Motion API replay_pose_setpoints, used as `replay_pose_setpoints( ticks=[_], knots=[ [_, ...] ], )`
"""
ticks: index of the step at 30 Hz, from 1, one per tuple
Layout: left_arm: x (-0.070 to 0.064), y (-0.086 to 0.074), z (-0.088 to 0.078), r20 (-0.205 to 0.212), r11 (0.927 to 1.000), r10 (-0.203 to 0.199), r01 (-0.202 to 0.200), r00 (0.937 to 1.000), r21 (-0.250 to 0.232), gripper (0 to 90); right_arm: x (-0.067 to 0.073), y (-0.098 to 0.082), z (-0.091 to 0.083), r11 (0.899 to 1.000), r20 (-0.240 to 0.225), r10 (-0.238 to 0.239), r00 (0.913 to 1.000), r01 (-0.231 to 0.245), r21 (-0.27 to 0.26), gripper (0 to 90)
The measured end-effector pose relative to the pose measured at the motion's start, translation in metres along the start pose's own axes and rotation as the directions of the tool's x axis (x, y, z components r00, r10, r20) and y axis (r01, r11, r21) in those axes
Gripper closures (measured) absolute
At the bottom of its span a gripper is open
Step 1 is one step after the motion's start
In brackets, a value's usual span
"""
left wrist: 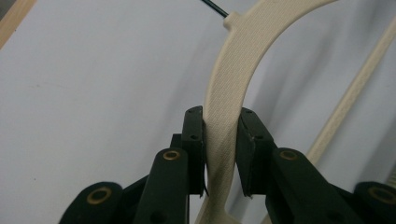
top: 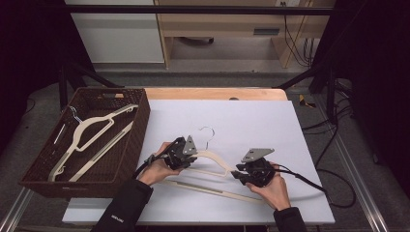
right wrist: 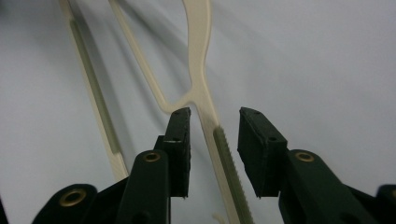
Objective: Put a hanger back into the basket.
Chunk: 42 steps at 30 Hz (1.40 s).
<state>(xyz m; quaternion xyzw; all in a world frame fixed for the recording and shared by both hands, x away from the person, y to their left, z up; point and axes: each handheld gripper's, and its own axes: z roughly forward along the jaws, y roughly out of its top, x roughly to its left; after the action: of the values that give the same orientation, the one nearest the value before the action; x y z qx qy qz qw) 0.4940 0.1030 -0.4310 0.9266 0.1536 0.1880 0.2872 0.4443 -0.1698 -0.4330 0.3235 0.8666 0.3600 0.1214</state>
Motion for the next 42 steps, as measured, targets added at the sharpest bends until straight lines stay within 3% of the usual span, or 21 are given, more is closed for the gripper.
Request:
replay_pose_setpoints(
  ticks=[7, 12, 17, 20, 26, 27, 32, 36, 42],
  knots=[
    [-0.018, -0.004, -0.013, -0.04, 0.9998, 0.0, -0.001, 0.9992, -0.018, 74.9, -0.003, 0.012, -0.005, 0.997, -0.1, 0.007, 0.995, -0.015, -0.076, 52.2],
    [-0.026, -0.008, -0.02, -0.061, 0.9994, -0.003, 0.001, 0.9981, -0.035, 75.0, -0.003, 0.025, 0.003, 0.997, -0.184, -0.003, 0.983, -0.01, -0.071, 49.9],
    [-0.034, -0.008, -0.027, -0.069, 0.9979, 0.002, -0.007, 0.9976, -0.064, 75.2, -0.002, 0.033, 0.015, 0.999, -0.216, -0.015, 0.9763, 0.005, -0.048, 53.4],
    [-0.04, -0.006, -0.029, -0.068, 0.9971, 0.019, -0.024, 0.9975, -0.073, 75.2, -0.002, 0.036, 0.02, 0.999, -0.279, -0.008, 0.9602, -0.005, -0.045, 61.3],
    [-0.047, -0.003, -0.03, -0.053, 0.9949, 0.037, -0.042, 0.9979, -0.092, 75.4, -0.001, 0.034, 0.023, 1.0, -0.341, -0.018, 0.9397, 0.014, -0.014, 76.3],
    [-0.048, -0.003, -0.031, -0.048, 0.995, 0.035, -0.039, 0.9982, -0.092, 75.4, -0.001, 0.034, 0.022, 1.0, -0.336, -0.023, 0.9415, 0.02, -0.012, 79.2],
    [-0.048, -0.004, -0.035, -0.022, 0.9935, 0.021, -0.023, 0.9995, -0.111, 75.3, -0.002, 0.034, 0.019, 0.999, -0.38, -0.028, 0.9245, 0.032, 0.003, 81.0],
    [-0.049, -0.004, -0.042, 0.005, 0.9921, 0.014, -0.014, 0.9999, -0.125, 75.3, -0.002, 0.035, 0.015, 0.999, -0.421, -0.037, 0.9062, 0.036, -0.012, 82.6],
    [-0.051, -0.004, -0.049, 0.042, 0.9889, 0.005, 0.002, 0.9991, -0.149, 75.1, 0.002, 0.034, 0.007, 0.999, -0.458, -0.051, 0.8876, 0.041, -0.031, 84.8]
  ],
)
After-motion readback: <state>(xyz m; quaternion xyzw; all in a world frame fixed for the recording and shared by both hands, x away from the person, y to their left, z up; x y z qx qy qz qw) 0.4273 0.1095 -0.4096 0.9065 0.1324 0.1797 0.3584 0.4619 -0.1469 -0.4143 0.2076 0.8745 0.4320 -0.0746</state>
